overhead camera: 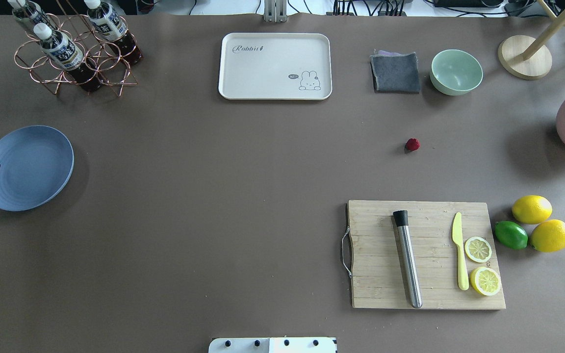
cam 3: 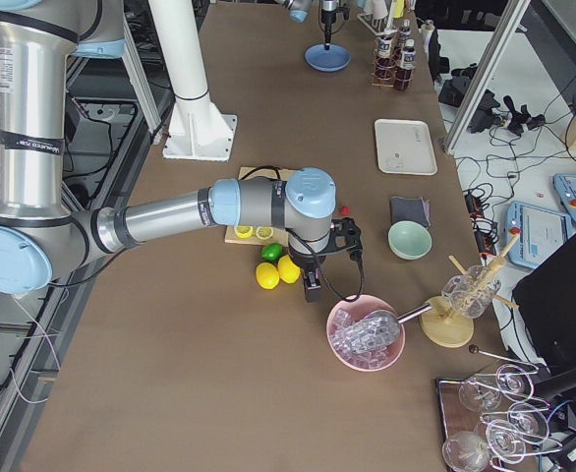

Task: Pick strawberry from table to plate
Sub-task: 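Reach the left gripper down to the rim of the blue plate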

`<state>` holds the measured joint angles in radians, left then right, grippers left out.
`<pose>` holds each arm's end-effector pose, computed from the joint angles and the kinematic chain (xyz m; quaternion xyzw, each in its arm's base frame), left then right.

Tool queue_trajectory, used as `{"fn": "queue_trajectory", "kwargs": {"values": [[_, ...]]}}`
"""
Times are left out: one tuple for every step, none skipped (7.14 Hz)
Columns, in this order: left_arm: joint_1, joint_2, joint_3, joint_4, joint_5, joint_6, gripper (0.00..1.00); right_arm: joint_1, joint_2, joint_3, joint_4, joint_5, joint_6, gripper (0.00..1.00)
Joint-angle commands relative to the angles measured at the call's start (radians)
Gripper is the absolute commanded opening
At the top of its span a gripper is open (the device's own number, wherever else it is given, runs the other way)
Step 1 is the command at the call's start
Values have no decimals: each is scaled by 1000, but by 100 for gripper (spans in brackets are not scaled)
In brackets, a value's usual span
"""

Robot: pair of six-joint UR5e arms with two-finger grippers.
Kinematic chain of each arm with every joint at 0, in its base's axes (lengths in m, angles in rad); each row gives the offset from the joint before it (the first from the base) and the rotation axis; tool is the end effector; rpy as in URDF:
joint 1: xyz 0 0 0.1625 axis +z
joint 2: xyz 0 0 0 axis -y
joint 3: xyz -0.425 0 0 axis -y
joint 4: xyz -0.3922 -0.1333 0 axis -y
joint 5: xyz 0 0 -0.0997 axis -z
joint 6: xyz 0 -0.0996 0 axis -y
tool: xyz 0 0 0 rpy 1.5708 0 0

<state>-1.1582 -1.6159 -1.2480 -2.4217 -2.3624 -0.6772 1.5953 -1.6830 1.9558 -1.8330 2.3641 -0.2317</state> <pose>0.1505 -0.4996 0.6993 0.0314 0.4515 -0.0087 0.8917 0.0728 -0.4289 0.5480 0.0542 -0.3825 -0.0974 0.9172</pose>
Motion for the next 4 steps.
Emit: {"fn": "queue_trajectory", "kwargs": {"values": [[0, -1, 1, 1, 0, -16, 23, 0, -3, 5, 0, 1, 0, 100], [0, -1, -10, 1, -1, -37, 5, 0, -3, 5, 0, 1, 0, 100], [0, -2, -13, 1, -3, -48, 0, -1, 2, 5, 0, 1, 0, 100], [-1, -12, -20, 1, -15, -48, 0, -9, 11, 5, 0, 1, 3, 100]]}}
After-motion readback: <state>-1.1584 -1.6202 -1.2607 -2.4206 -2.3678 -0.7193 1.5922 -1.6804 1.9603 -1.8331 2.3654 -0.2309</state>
